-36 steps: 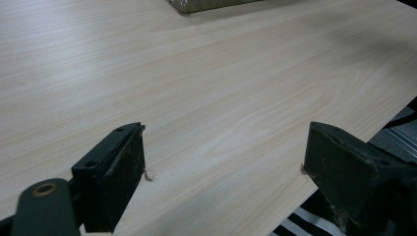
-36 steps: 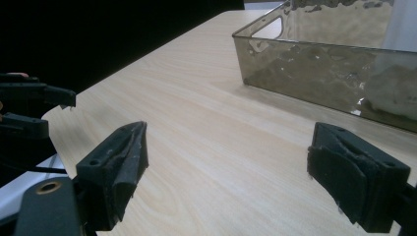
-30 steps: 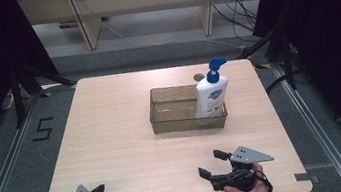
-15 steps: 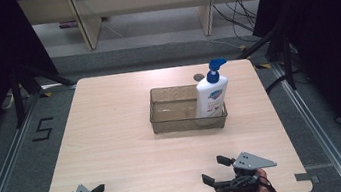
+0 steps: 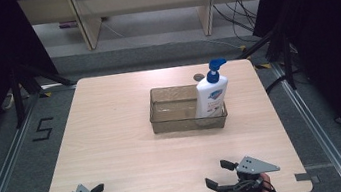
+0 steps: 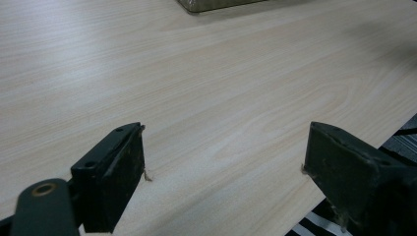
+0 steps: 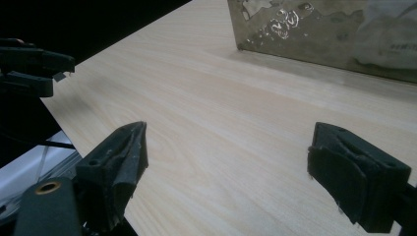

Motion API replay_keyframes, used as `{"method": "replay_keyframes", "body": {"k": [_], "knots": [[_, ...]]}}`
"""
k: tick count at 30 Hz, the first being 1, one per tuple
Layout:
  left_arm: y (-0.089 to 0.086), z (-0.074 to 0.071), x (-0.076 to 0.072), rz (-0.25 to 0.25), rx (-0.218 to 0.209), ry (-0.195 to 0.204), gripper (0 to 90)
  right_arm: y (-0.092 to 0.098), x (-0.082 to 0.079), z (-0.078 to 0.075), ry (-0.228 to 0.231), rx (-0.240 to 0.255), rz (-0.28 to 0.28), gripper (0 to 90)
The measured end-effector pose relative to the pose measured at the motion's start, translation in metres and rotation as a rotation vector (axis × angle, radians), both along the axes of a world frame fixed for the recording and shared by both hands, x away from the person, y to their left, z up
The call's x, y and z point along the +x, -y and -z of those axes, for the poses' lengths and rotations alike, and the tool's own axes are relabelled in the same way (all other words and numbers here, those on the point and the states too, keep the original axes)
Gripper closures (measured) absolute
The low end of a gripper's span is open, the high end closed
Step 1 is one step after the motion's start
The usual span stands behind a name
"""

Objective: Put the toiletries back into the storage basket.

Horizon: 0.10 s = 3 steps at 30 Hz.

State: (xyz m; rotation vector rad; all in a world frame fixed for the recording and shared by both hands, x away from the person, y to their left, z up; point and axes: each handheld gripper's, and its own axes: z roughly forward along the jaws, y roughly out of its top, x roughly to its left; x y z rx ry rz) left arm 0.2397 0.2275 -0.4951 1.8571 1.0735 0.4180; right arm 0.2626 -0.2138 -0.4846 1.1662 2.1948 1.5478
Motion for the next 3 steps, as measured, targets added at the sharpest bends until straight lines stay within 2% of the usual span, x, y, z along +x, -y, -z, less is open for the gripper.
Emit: {"method": "replay_keyframes", "body": {"k": [1,2,3], "knots": [[-0.0013,-0.0007,-0.0003,0.003,0.024,-0.006,14.8,-0.0006,-0.0014,0.0002,-0.010,0.011,0.002,15.8],[-0.0009,-0.0009,-0.0005,-0.004,0.025,-0.010,14.8,0.0009,-0.0018,-0.0003,-0.001,0.001,-0.008,15.8],[-0.0003,0.0005,0.0003,-0.002,0.006,-0.004,14.7,0.0010,-0.0024,-0.0003,-0.002,-0.001,-0.010,15.8]]}}
